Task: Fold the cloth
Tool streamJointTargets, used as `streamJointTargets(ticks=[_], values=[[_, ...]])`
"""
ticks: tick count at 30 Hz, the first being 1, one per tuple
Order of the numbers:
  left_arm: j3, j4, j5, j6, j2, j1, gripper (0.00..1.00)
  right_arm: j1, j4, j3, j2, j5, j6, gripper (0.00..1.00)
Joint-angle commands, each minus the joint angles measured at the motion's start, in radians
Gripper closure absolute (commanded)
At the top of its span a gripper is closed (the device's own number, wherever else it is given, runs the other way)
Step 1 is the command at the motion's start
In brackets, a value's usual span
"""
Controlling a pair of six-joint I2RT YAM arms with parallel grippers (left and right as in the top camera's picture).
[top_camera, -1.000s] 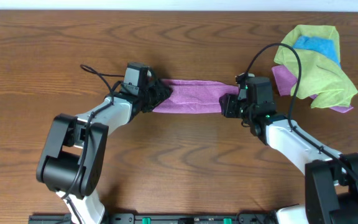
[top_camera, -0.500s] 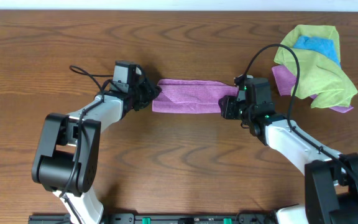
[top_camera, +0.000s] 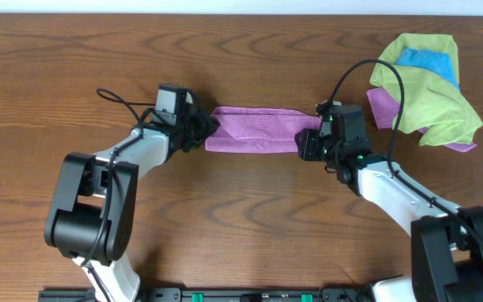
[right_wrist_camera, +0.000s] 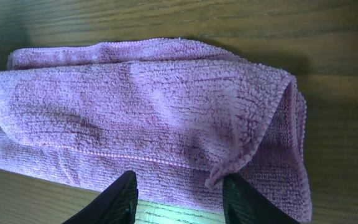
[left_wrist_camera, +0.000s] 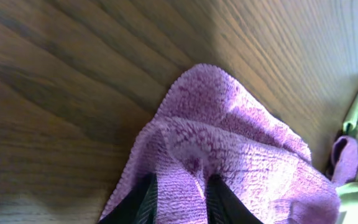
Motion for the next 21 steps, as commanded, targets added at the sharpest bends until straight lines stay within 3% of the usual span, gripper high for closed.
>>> streamJointTargets(ticks=[1,21], values=[[0.020,-0.003,-0.047,0.022,0.014,-0.017,0.73,0.010,0.000,0.013,-0.016,-0.009,0.011,0.56],[0.019,0.011,-0.118,0.018,0.014,-0.020,0.80,0.010,0.000,0.013,-0.016,-0.009,0.011,0.56]])
